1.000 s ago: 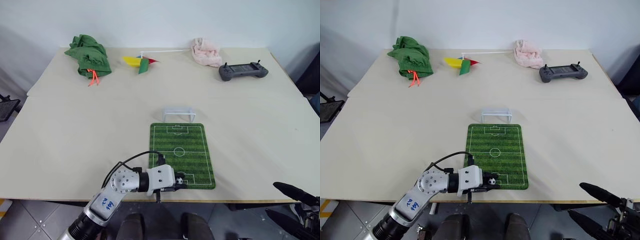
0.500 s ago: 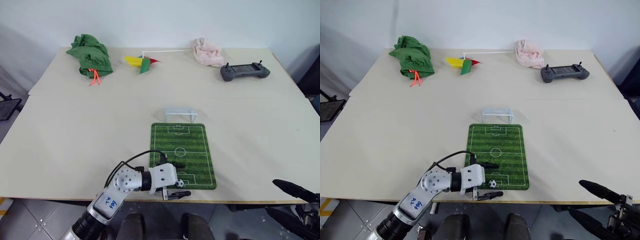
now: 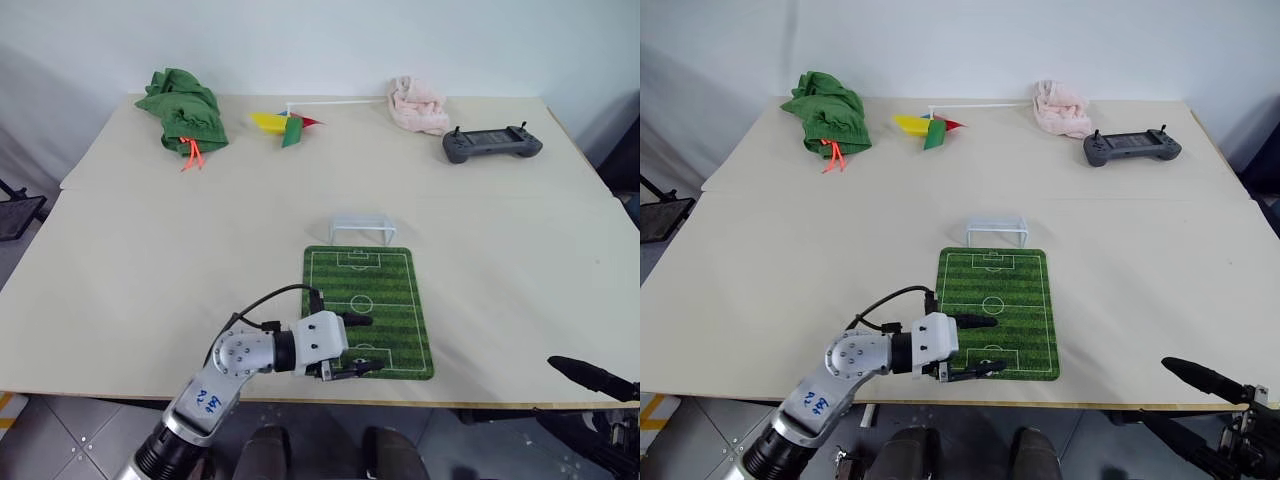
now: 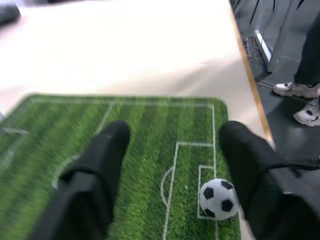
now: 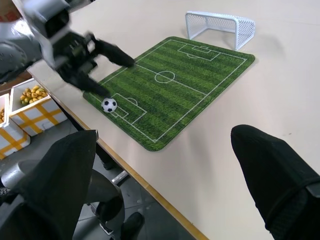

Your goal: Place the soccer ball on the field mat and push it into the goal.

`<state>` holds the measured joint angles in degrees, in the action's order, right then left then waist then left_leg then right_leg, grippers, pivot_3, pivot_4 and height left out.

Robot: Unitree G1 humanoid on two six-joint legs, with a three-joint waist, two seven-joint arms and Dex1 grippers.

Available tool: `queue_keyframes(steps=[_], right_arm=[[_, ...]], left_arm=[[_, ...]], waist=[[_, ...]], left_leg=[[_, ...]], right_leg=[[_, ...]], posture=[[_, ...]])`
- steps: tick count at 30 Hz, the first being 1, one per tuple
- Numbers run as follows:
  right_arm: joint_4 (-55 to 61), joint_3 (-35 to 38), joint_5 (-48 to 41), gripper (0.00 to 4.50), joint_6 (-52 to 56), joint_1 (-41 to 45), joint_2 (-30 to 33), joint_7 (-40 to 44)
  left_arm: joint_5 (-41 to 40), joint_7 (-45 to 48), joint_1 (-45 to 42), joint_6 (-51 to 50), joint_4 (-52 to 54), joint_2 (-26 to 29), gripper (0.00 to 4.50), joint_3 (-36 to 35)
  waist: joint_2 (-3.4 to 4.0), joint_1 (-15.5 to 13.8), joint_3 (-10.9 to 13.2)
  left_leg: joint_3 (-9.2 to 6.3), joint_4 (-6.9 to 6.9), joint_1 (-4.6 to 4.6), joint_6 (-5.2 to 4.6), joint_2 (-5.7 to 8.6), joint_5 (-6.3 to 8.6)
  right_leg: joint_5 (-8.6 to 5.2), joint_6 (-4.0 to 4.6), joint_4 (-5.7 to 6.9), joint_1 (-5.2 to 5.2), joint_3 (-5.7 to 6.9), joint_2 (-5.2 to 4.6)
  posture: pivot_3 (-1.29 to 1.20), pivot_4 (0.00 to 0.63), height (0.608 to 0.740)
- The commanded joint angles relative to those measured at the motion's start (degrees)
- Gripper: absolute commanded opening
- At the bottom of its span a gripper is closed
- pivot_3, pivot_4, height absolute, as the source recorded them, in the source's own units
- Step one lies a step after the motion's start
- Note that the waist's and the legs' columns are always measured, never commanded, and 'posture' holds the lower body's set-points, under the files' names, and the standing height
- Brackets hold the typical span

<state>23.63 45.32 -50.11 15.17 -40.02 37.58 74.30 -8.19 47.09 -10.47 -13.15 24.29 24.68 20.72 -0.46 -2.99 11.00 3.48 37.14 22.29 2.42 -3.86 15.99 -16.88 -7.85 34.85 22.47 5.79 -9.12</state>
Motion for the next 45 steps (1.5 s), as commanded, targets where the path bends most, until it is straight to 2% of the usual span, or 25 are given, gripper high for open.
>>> queue_keyframes(steps=[1, 5, 7, 12, 20, 23, 28, 33, 38, 45], right_arm=[[-0.8, 0.7, 0.0, 4.50, -0.2, 0.5, 0.7, 0.7], [-1.4, 0.2, 0.4, 4.50, -0.3, 1.5, 0.8, 1.1], [-1.3, 0.1, 0.6, 4.50, -0.4, 1.6, 0.5, 1.0], [-0.6, 0.8, 0.7, 4.50, -0.6, 1.0, -0.4, 0.8], [1.3, 2.2, 0.6, 4.50, -1.6, -2.1, -2.8, -0.1], [1.7, 2.1, 0.6, 4.50, -1.9, -2.7, -3.3, -0.3], [1.8, 1.3, 1.2, 4.50, -2.8, -2.8, -4.5, -1.3], [1.1, -0.8, 2.3, 4.50, -3.7, -0.7, -5.0, -2.6], [-0.5, -2.4, 3.6, 4.50, -4.7, 2.6, -4.9, -3.3], [-7.1, -4.2, 4.2, 4.50, -6.2, 11.7, -2.1, -1.9]], left_arm=[[-7.7, 5.5, 1.4, -1.9, 5.6, 2.7, 1.79, -1.5], [-14.0, 14.6, 3.1, -3.8, 4.5, 7.8, 0.57, -0.5], [-13.3, 16.5, 2.6, -3.2, 2.5, 8.3, 0.02, 1.3], [-9.7, 16.7, 0.3, 0.3, -3.1, 5.8, 0.02, 3.9], [-2.7, 10.9, -3.5, -1.3, -9.2, 0.2, 0.02, 7.7], [1.2, 5.6, -5.7, -2.5, -12.5, -2.6, 0.02, 7.7], [8.5, -10.0, -10.8, -2.5, -21.1, -9.7, 0.02, 3.0], [6.9, -14.9, -14.2, -4.5, -21.3, -14.3, 0.02, -1.9], [6.2, -14.7, -15.3, -4.8, -19.6, -13.5, 0.02, -4.3], [-4.4, -4.5, -11.1, -9.7, -10.5, -5.9, 0.02, -10.3]], waist=[[0.01, 0.0, 0.0], [0.03, 0.0, 0.0], [0.08, -0.1, 0.0], [0.10, -0.1, 0.0], [0.15, -0.1, -0.1], [0.16, -0.1, -0.1], [0.16, -0.3, -0.1], [0.16, 0.1, -0.1], [0.17, 0.0, -0.1], [0.19, 0.5, -0.1]], left_leg=[[0.00, 0.00, 0.00, 0.00, 0.00, 0.00], [0.01, 0.03, -0.01, 0.00, 0.00, 0.00], [0.00, 0.03, -0.01, 0.00, 0.00, 0.00], [0.00, 0.08, 0.03, -0.02, 0.01, 0.01], [0.00, 0.05, 0.01, -0.02, 0.01, 0.01], [0.00, 0.07, 0.01, -0.03, 0.01, 0.01], [0.00, 0.12, 0.02, -0.04, 0.02, 0.02], [0.00, 0.06, 0.02, -0.04, 0.01, 0.02], [0.00, 0.06, 0.02, -0.03, 0.02, 0.01], [0.02, 0.08, 0.01, -0.01, 0.02, 0.01]], right_leg=[[0.00, 0.00, 0.00, 0.00, 0.00, 0.00], [0.00, 0.01, 0.00, -0.01, 0.00, 0.00], [-0.02, 0.04, 0.00, -0.01, 0.00, 0.00], [-0.02, 0.04, -0.09, -0.04, -0.01, 0.00], [0.00, -0.01, -0.08, -0.04, 0.00, 0.00], [0.00, -0.01, -0.07, -0.04, 0.00, 0.00], [0.02, -0.03, -0.10, -0.08, -0.01, 0.00], [0.03, -0.05, -0.05, -0.02, 0.00, 0.00], [0.04, -0.08, -0.04, -0.02, 0.01, 0.00], [0.06, -0.10, 0.01, -0.02, 0.00, 0.00]], posture=[[0.00, 0.150, 0.740], [0.00, 0.150, 0.740], [0.00, 0.150, 0.740], [0.00, 0.150, 0.740], [0.00, 0.150, 0.740], [0.00, 0.150, 0.740], [0.00, 0.150, 0.740], [0.00, 0.150, 0.740], [0.00, 0.150, 0.740], [0.00, 0.150, 0.740]])
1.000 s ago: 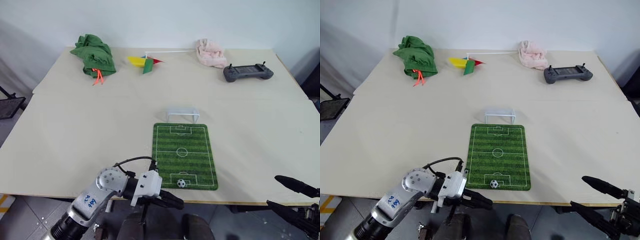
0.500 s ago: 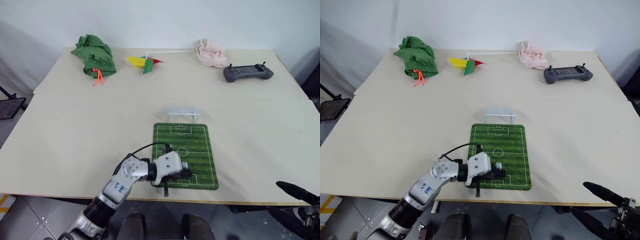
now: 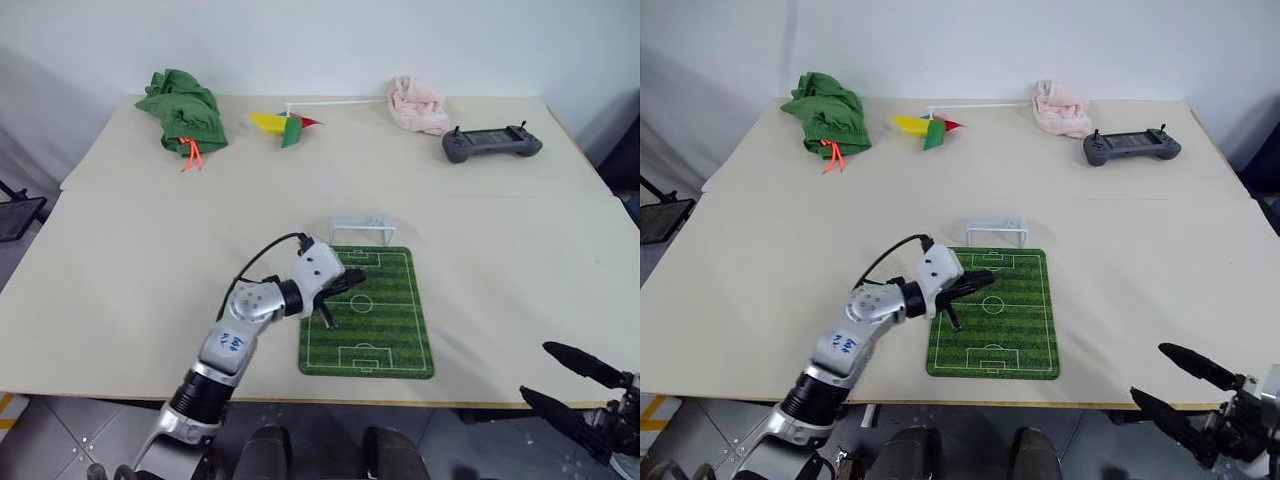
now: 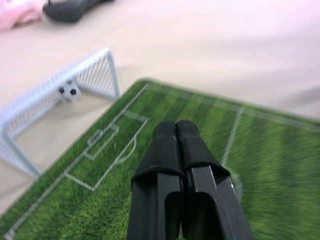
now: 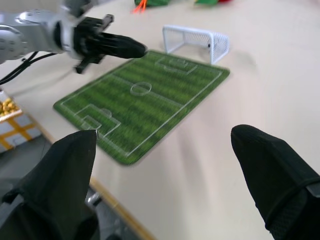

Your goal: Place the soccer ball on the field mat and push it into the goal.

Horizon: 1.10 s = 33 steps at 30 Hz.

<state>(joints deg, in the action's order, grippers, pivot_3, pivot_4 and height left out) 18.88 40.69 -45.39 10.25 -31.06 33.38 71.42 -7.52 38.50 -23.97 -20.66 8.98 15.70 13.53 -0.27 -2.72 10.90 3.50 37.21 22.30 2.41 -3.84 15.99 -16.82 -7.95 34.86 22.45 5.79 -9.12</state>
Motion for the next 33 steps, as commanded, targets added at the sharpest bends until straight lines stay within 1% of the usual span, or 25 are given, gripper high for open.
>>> queue_keyframes(steps=[1, 4, 7, 9, 12, 15, 17, 22, 24, 25, 27, 28, 33], right_arm=[[-3.6, 0.2, -0.7, 4.50, -1.4, 4.3, 2.9, 2.0], [-6.9, -0.5, -1.0, 4.50, -1.2, 8.7, 4.8, 3.3], [-10.2, -2.6, -1.3, 4.50, -0.6, 15.2, 7.2, 4.9], [-13.5, -4.3, -0.3, 4.50, -0.8, 19.3, 8.2, 5.8], [-20.3, -7.7, 2.3, 4.50, -2.2, 27.2, 9.0, 6.2], [-27.5, -11.3, 5.3, 4.50, -3.9, 34.7, 9.9, 7.5], [-30.5, -12.3, 6.2, 4.50, -4.6, 37.6, 10.3, 8.2], [-34.1, -15.1, 8.1, 4.50, -5.4, 43.5, 11.2, 10.2], [-34.5, -15.7, 8.5, 4.50, -5.4, 45.0, 11.5, 10.5], [-34.6, -15.8, 8.6, 4.50, -5.4, 45.6, 11.6, 10.4], [-35.1, -15.8, 8.8, 4.50, -5.3, 46.1, 11.8, 10.7], [-35.4, -15.8, 9.0, 4.50, -5.2, 46.1, 12.0, 10.9], [-36.5, -15.8, 9.6, 4.50, -5.1, 46.6, 12.8, 11.4]], left_arm=[[-6.0, 5.6, 3.8, -2.1, 6.0, 5.1, 0.02, -4.2], [-8.5, 8.0, 5.9, -3.0, 7.1, 8.8, 0.02, -6.5], [-8.3, 11.1, 8.4, 0.8, 3.6, 14.8, 0.02, -10.5], [-8.9, 12.2, 8.1, 1.7, 1.2, 16.7, 0.02, -12.1], [-10.7, 13.4, 6.3, 1.4, -3.3, 18.5, 0.02, -15.4], [-12.0, 15.9, 4.6, 3.4, -7.5, 20.1, 0.02, -17.9], [-12.7, 16.4, 3.9, 3.9, -8.9, 20.4, 0.02, -19.0], [-15.8, 17.6, 2.6, 4.3, -11.6, 21.8, 0.02, -23.9], [-19.6, 17.5, 3.6, 1.7, -10.2, 21.7, 0.02, -27.4], [-22.3, 17.9, 3.7, -1.2, -10.1, 21.9, 0.02, -28.9], [-23.4, 16.4, 4.1, -3.9, -10.2, 22.4, 0.41, -30.2], [-23.3, 16.2, 4.3, -3.4, -10.0, 22.3, 0.61, -30.5], [-22.6, 15.8, 6.1, -2.9, -8.5, 23.4, 2.16, -31.1]], waist=[[0.06, 0.3, 0.0], [0.07, 0.6, 0.0], [0.03, 0.8, 0.0], [0.03, 1.0, 0.0], [0.01, 1.2, 0.0], [-0.01, 1.4, 0.0], [-0.02, 1.4, 0.0], [-0.02, 1.4, 0.0], [-0.02, 1.4, 0.0], [-0.03, 1.4, 0.0], [-0.03, 1.5, 0.0], [-0.03, 1.5, 0.0], [-0.03, 1.4, 0.0]], left_leg=[[0.00, -0.01, -0.02, 0.00, 0.00, 0.00], [0.00, -0.04, -0.06, 0.02, -0.01, -0.01], [0.00, 0.04, -0.05, 0.01, -0.01, -0.02], [0.02, 0.07, -0.04, 0.01, -0.01, -0.01], [0.02, 0.05, -0.04, 0.00, 0.00, -0.02], [0.04, 0.07, -0.03, 0.02, -0.01, -0.04], [0.04, 0.01, -0.04, 0.23, -0.01, -0.17], [0.13, -0.02, 0.01, 0.29, -0.01, -0.20], [0.16, -0.01, 0.04, 0.28, -0.01, -0.19], [0.18, 0.00, 0.03, 0.28, -0.01, -0.19], [0.19, 0.01, 0.02, 0.27, -0.01, -0.19], [0.19, 0.01, 0.01, 0.28, -0.01, -0.19], [0.20, 0.06, 0.00, 0.28, -0.01, -0.19]], right_leg=[[0.00, 0.00, 0.04, 0.00, 0.00, 0.00], [0.00, 0.00, 0.13, 0.02, 0.00, 0.00], [0.00, 0.00, 0.15, 0.00, 0.00, 0.00], [0.00, 0.00, 0.15, 0.00, -0.02, 0.00], [0.02, -0.01, 0.14, 0.00, -0.02, 0.00], [0.04, -0.04, 0.19, 0.04, -0.02, 0.00], [0.06, -0.06, 0.25, 0.07, 0.00, 0.00], [0.12, -0.19, 0.23, 0.11, -0.01, 0.00], [0.17, -0.26, 0.19, 0.10, -0.02, 0.00], [0.18, -0.28, 0.18, 0.09, -0.03, 0.00], [0.18, -0.29, 0.18, 0.09, -0.04, 0.00], [0.18, -0.28, 0.15, 0.09, -0.04, 0.00], [0.18, -0.28, 0.13, 0.09, -0.06, -0.01]], posture=[[0.00, 0.150, 0.740], [0.00, 0.150, 0.740], [0.00, 0.150, 0.740], [0.00, 0.150, 0.740], [0.00, 0.150, 0.740], [0.00, 0.150, 0.740], [0.00, 0.150, 0.740], [0.00, 0.150, 0.740], [0.00, 0.150, 0.740], [0.00, 0.150, 0.740], [0.00, 0.150, 0.740], [0.00, 0.150, 0.740], [0.00, 0.150, 0.740]])
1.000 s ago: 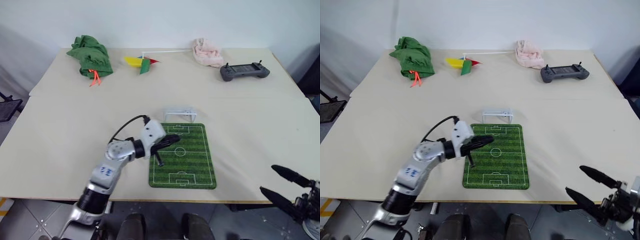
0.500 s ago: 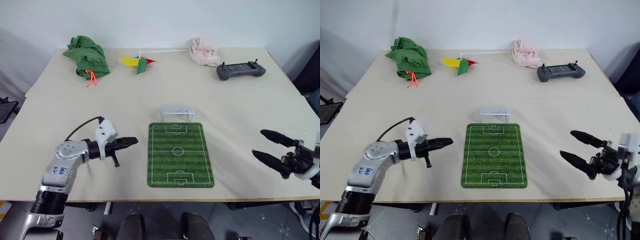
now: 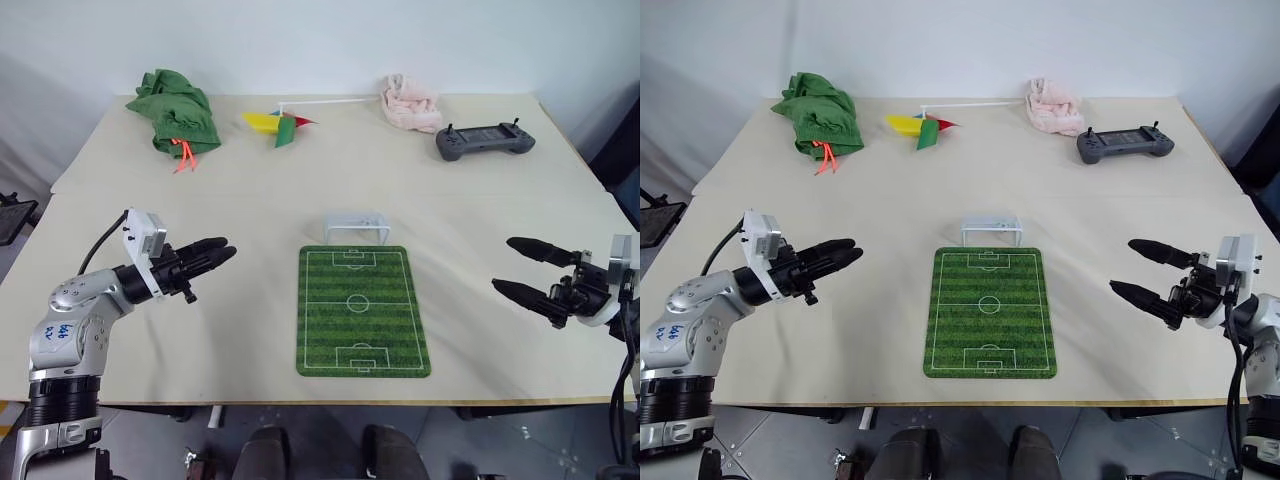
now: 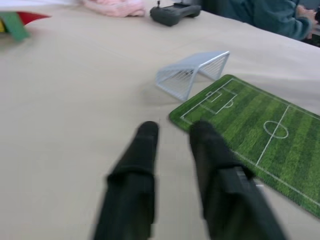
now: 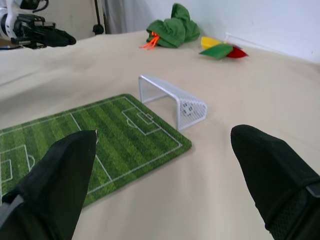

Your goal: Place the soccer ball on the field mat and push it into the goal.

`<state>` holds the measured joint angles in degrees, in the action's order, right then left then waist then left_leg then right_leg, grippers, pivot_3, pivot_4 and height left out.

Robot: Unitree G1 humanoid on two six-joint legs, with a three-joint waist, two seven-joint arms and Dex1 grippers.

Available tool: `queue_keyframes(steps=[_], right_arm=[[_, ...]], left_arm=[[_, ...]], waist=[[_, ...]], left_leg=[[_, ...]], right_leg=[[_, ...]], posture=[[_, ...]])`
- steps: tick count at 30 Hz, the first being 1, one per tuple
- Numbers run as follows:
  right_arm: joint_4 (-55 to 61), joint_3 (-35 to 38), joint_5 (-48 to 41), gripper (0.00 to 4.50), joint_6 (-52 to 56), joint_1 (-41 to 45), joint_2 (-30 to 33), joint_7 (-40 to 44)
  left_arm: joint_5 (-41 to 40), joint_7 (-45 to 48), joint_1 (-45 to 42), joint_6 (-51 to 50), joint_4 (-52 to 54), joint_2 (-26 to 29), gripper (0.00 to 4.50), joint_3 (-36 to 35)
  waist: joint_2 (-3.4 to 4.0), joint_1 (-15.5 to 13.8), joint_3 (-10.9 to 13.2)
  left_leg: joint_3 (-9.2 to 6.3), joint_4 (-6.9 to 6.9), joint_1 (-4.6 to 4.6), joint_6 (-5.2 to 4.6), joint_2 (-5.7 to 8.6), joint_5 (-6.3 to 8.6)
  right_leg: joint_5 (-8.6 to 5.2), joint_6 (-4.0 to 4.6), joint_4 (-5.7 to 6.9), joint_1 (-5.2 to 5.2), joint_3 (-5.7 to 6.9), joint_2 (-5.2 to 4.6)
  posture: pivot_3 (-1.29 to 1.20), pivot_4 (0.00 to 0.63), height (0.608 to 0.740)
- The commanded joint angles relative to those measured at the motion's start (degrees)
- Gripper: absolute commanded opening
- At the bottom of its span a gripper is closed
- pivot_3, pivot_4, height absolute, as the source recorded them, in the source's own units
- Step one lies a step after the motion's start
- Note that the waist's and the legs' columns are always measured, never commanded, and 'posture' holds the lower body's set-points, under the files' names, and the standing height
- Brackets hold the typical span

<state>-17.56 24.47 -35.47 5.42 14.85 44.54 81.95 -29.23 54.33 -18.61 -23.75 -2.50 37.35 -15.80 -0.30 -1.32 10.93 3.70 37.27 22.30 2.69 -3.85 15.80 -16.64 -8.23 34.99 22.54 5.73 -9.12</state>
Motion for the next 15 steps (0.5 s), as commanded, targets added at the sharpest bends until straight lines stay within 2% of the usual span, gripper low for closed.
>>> queue_keyframes(steps=[1, 7, 13, 15], right_arm=[[-0.2, 0.5, -0.2, 4.50, -0.2, 0.8, 1.7, 0.9], [-0.8, 0.3, 0.2, 4.50, 0.2, 0.7, 2.6, 1.2], [-0.6, 0.3, 0.4, 4.50, 0.3, -0.2, 2.6, 1.4], [-0.5, 0.2, 0.5, 4.50, 0.3, -0.3, 2.5, 1.3]], left_arm=[[-1.0, 0.1, 1.1, 0.3, 3.1, 2.0, 2.49, -2.0], [-3.0, 4.6, 5.6, -0.1, 4.1, 5.8, 4.37, -4.2], [0.2, 5.7, 8.2, 5.3, 0.4, 8.3, 4.47, -6.1], [3.0, 4.9, 8.6, 11.1, -1.2, 8.4, 4.47, -6.6]], waist=[[0.00, 0.1, 0.0], [0.00, 0.6, 0.0], [0.00, 0.9, 0.0], [0.00, 0.9, 0.0]], left_leg=[[0.01, -0.01, 0.00, 0.00, 0.00, 0.00], [0.04, -0.08, -0.01, 0.02, -0.01, 0.01], [0.05, -0.08, -0.01, 0.01, -0.01, 0.01], [0.05, -0.08, -0.01, 0.01, -0.01, 0.01]], right_leg=[[0.00, 0.00, 0.00, 0.00, 0.00, 0.00], [0.00, 0.00, -0.02, 0.04, -0.01, 0.00], [0.00, 0.01, -0.03, 0.05, -0.02, 0.00], [0.00, 0.01, -0.03, 0.05, -0.01, -0.01]], posture=[[0.00, 0.150, 0.740], [0.00, 0.150, 0.740], [0.00, 0.150, 0.740], [0.00, 0.150, 0.740]])
